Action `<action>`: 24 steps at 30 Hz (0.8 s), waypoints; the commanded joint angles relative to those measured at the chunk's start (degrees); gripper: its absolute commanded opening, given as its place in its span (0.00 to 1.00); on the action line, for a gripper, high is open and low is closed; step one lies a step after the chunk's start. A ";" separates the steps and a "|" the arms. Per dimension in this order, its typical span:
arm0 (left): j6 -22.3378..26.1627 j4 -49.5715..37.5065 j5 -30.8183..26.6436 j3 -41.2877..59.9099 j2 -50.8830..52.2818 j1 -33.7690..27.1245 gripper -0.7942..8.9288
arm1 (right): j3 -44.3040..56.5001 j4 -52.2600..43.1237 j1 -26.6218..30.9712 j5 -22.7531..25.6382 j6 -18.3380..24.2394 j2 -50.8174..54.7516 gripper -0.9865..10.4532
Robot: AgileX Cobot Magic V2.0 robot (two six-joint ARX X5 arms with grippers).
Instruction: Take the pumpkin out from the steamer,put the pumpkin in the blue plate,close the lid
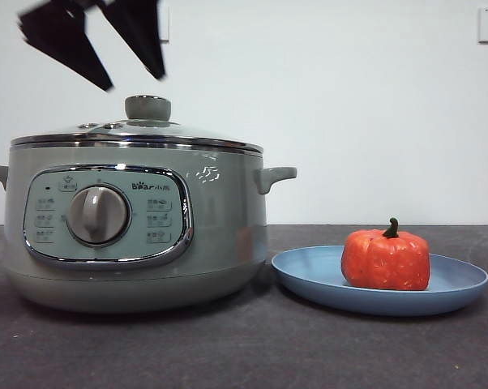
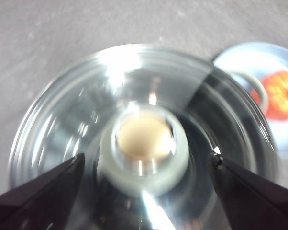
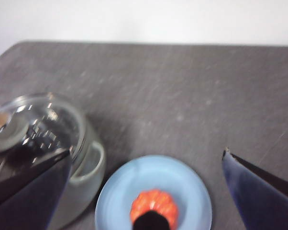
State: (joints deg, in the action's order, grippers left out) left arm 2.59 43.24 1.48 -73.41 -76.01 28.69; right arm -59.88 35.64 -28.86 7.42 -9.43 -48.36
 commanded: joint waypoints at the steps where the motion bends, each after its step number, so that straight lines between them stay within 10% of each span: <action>1: 0.44 3.10 0.09 -0.17 2.95 0.13 0.39 | 0.35 0.76 -0.02 -1.55 0.57 0.00 0.55; 4: 0.46 4.68 0.26 -0.17 6.93 0.24 0.08 | 0.37 1.38 -0.09 -1.53 1.55 0.00 0.39; 8: 0.48 5.03 0.09 0.20 12.09 0.24 0.07 | 1.09 1.55 -0.20 -1.40 3.04 0.35 0.08; 24: -1.75 -11.37 -5.11 33.03 44.06 0.24 0.07 | 26.67 -16.92 -0.15 -0.81 -1.84 19.91 0.07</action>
State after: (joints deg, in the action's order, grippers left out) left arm 2.00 33.12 -3.64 -40.82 -32.88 28.69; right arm -33.76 19.40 -28.91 6.24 -9.34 -28.45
